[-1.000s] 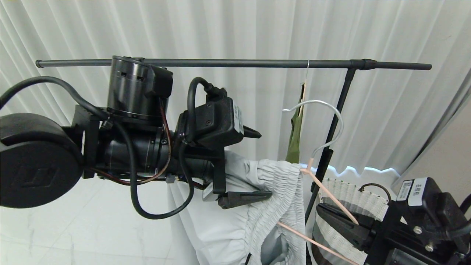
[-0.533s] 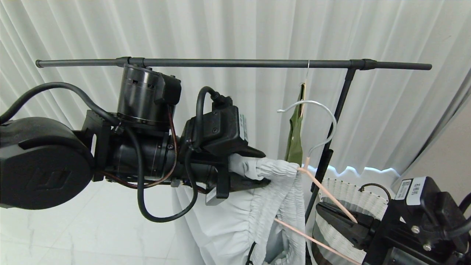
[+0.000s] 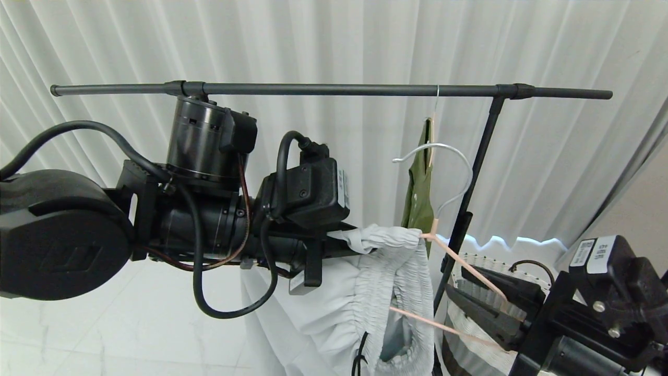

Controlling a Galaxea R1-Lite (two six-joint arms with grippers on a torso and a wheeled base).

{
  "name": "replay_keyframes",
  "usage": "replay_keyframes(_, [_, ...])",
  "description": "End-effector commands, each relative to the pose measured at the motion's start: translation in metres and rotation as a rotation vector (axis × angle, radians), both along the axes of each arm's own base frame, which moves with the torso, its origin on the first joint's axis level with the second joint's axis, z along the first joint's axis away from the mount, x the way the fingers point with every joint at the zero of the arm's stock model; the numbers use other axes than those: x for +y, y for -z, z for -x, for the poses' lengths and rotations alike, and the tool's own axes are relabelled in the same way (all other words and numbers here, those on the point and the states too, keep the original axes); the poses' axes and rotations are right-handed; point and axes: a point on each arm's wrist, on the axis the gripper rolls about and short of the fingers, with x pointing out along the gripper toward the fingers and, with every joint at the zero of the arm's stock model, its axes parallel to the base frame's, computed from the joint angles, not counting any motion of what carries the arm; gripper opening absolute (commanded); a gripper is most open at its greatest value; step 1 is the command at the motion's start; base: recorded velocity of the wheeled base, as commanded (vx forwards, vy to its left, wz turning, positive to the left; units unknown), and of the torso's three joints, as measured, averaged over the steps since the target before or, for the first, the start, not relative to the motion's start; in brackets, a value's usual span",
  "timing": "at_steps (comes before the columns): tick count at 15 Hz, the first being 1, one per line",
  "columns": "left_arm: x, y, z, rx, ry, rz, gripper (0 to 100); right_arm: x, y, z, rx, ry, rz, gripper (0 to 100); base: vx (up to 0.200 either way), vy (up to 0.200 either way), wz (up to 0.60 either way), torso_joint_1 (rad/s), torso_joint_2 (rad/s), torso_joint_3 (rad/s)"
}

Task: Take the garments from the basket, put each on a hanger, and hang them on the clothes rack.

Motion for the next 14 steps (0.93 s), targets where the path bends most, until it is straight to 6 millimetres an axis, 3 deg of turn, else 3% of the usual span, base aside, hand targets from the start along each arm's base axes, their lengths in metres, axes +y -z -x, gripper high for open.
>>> replay_keyframes(1, [0.0,0.0,0.0,-0.004,-0.006,-0.001,0,0.0,0.001,0.0,0.001,0.003,0.006,100,0.0,0.0,0.0,0.0,0.0,0.0])
replay_keyframes(5, [0.006,0.009,0.0,-0.044,-0.069,-0.008,0,-0.009,-0.002,-0.01,-0.024,0.083,0.016,100,0.0,0.0,0.0,0.0,0.0,0.0])
replay_keyframes(9, [0.022,0.023,0.019,-0.042,-0.237,-0.053,0,-0.013,-0.004,-0.016,-0.041,0.115,0.019,100,0.0,0.0,0.0,0.0,0.0,0.0])
replay_keyframes(14, [0.026,0.005,0.037,0.127,-0.505,0.089,0,-0.003,0.003,-0.008,-0.021,0.048,0.048,100,0.0,0.0,0.0,0.0,0.0,0.0])
